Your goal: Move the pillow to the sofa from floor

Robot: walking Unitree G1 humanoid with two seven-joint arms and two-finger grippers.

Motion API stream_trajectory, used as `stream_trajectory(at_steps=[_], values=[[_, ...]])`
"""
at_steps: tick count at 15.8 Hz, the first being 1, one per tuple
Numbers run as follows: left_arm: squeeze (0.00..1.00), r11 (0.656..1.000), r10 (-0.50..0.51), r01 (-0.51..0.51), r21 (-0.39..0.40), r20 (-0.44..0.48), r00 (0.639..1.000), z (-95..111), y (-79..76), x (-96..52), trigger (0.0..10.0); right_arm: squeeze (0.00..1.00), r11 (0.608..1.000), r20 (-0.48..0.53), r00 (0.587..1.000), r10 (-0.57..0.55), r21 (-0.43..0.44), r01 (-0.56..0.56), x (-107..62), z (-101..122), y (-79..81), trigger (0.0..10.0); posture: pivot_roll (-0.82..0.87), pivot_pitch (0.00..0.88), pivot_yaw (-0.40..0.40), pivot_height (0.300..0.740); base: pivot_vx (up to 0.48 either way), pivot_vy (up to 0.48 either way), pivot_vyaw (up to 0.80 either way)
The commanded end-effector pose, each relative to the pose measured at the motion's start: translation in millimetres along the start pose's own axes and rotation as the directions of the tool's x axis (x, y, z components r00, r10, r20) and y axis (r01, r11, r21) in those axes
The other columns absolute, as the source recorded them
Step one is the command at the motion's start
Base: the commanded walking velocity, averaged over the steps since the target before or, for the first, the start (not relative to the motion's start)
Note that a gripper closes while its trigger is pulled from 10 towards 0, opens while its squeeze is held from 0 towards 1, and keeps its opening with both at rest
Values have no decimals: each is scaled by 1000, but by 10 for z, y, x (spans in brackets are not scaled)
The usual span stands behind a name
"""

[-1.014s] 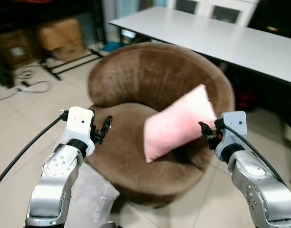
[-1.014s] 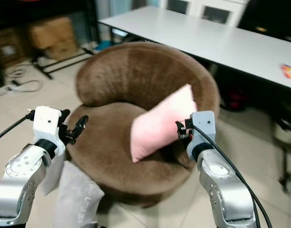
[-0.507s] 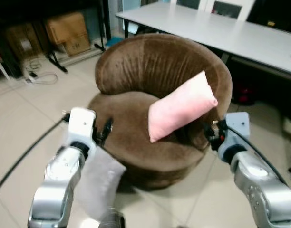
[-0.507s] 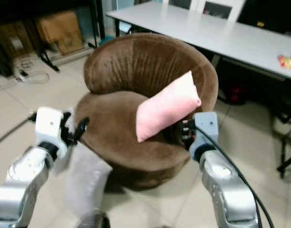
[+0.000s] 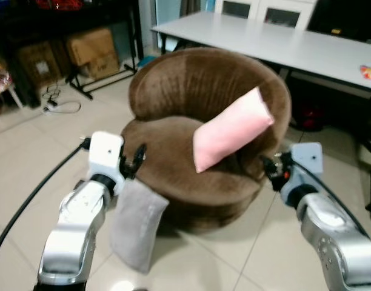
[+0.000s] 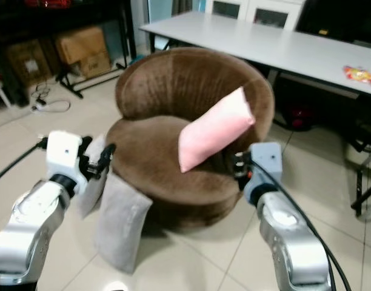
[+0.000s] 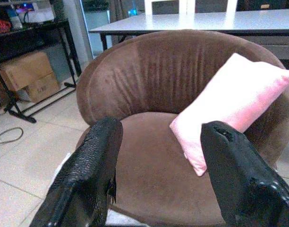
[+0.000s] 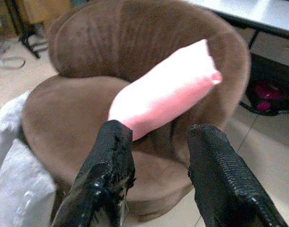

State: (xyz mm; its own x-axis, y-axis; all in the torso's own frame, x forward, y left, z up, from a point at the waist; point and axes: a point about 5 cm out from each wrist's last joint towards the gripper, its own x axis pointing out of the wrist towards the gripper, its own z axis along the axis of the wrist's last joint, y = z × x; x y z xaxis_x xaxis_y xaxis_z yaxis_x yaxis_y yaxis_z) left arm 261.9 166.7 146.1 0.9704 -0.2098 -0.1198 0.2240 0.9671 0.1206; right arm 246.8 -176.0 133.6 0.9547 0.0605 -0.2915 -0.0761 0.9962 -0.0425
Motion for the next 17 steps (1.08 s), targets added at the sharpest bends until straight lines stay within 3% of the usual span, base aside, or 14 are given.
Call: stream_trajectory(at_steps=[1,8,12,14,15,17], values=[[0,1000,18,-18,4,-7,1000,-10,42,-10,10000,0,1000,30,999,29,-5,-29,13,64,51,10000,-108,0,-39,740,0,480,0],[0,999,33,-32,17,-9,999,-20,67,0,10000,0,1000,39,999,20,-14,-19,31,72,54,10000,-113,0,-31,740,0,454,0],[0,1000,19,-19,-10,0,1000,14,33,28,10000,0,997,74,996,47,-59,-43,20,112,97,10000,-122,0,-24,740,0,0,131],[8,1000,14,-13,-18,12,1000,44,32,35,10000,137,997,77,996,45,-65,-40,25,121,102,10000,-124,0,-24,740,0,0,800],[133,1000,16,-16,-21,18,1000,57,38,36,10000,227,997,75,996,40,-64,-35,30,122,98,10000,-125,0,-24,740,274,0,800],[125,1000,28,-28,-11,19,999,68,52,38,10000,196,999,74,997,22,-51,-18,37,118,76,10000,-125,0,-24,740,276,0,800]])
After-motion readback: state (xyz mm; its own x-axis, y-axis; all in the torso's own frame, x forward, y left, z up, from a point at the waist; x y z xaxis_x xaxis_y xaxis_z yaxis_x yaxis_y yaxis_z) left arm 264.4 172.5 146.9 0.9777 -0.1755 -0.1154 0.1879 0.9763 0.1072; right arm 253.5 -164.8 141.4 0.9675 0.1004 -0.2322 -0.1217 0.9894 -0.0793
